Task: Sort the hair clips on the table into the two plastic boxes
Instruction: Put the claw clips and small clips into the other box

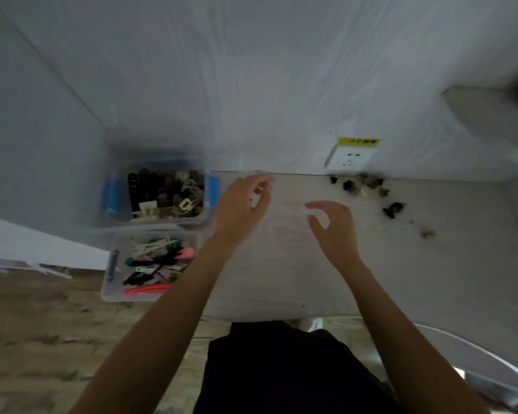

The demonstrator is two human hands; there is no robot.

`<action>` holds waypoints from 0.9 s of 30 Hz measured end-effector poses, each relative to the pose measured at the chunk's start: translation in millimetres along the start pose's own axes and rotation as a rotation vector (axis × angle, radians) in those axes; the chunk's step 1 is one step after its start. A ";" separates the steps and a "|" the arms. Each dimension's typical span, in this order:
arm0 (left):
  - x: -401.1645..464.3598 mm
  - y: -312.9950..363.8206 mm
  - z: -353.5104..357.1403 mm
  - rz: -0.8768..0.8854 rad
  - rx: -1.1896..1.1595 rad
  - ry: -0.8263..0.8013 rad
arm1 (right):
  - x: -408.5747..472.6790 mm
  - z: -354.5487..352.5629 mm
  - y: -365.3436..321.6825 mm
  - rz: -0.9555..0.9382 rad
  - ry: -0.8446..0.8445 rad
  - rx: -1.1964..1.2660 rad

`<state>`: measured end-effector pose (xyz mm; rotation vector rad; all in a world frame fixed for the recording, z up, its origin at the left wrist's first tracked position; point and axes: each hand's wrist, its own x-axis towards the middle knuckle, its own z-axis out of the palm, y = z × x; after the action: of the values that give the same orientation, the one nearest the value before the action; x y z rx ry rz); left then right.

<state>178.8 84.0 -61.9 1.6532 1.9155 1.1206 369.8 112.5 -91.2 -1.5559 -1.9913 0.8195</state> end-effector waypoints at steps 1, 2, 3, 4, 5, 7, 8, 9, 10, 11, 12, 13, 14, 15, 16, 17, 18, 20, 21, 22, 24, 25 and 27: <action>2.4 5.9 24.5 -0.005 -0.018 -0.072 | -4.9 -13.3 26.4 0.048 0.058 -0.081; 4.8 7.0 40.9 -0.012 -0.026 -0.142 | -9.0 -20.6 45.3 0.100 0.104 -0.150; 7.8 8.9 58.2 -0.019 -0.031 -0.212 | -13.1 -29.1 64.8 0.167 0.141 -0.212; 12.3 11.6 76.5 -0.020 -0.022 -0.283 | -16.1 -38.6 83.7 0.246 0.177 -0.267; 17.0 13.2 91.1 -0.022 0.007 -0.359 | -17.9 -47.1 97.4 0.324 0.200 -0.309; 26.5 20.0 118.1 -0.051 0.082 -0.493 | -18.4 -64.1 121.3 0.481 0.192 -0.358; 32.7 22.9 129.9 -0.066 0.116 -0.529 | -15.4 -71.3 131.7 0.556 0.168 -0.360; 38.6 26.2 144.0 -0.080 0.143 -0.552 | -11.0 -79.5 142.3 0.634 0.142 -0.341; 44.2 28.1 153.6 -0.091 0.175 -0.559 | -4.8 -83.4 151.2 0.698 0.112 -0.309; 49.8 28.1 163.6 -0.095 0.205 -0.563 | 1.6 -86.2 158.8 0.741 0.078 -0.286; 55.3 28.6 173.8 -0.099 0.230 -0.567 | 8.6 -88.8 165.2 0.751 0.047 -0.277; 59.9 28.7 181.6 -0.105 0.253 -0.572 | 15.2 -89.0 169.0 0.726 0.019 -0.274; 63.1 28.2 187.9 -0.107 0.277 -0.582 | 22.0 -87.5 170.3 0.676 -0.006 -0.266; 66.1 28.9 194.6 -0.104 0.295 -0.585 | 29.7 -86.5 169.8 0.620 -0.029 -0.249; 68.1 29.6 200.6 -0.098 0.308 -0.585 | 36.9 -84.6 168.2 0.571 -0.049 -0.218; 69.4 30.8 205.3 -0.084 0.316 -0.584 | 43.8 -82.5 164.0 0.530 -0.058 -0.175; 70.4 32.2 209.2 -0.066 0.318 -0.584 | 50.1 -80.7 158.7 0.497 -0.059 -0.127; 73.2 35.6 216.6 -0.050 0.301 -0.603 | 63.6 -77.4 152.3 0.435 -0.052 -0.073; 75.3 37.7 220.7 -0.054 0.289 -0.611 | 70.7 -76.5 150.6 0.409 -0.060 -0.070; 76.5 39.9 223.6 -0.050 0.276 -0.616 | 76.6 -75.8 148.7 0.387 -0.069 -0.072; 78.6 44.4 229.9 -0.027 0.241 -0.624 | 88.2 -74.7 147.5 0.359 -0.096 -0.104; 79.7 46.5 233.7 -0.011 0.227 -0.628 | 93.5 -75.0 146.7 0.363 -0.129 -0.134; 82.8 51.9 239.2 0.021 0.200 -0.626 | 102.0 -77.2 147.2 0.386 -0.197 -0.158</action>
<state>364.8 239.3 -151.7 1.8445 1.6259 0.3444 499.3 249.8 -140.2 -2.0635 -1.9562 1.0161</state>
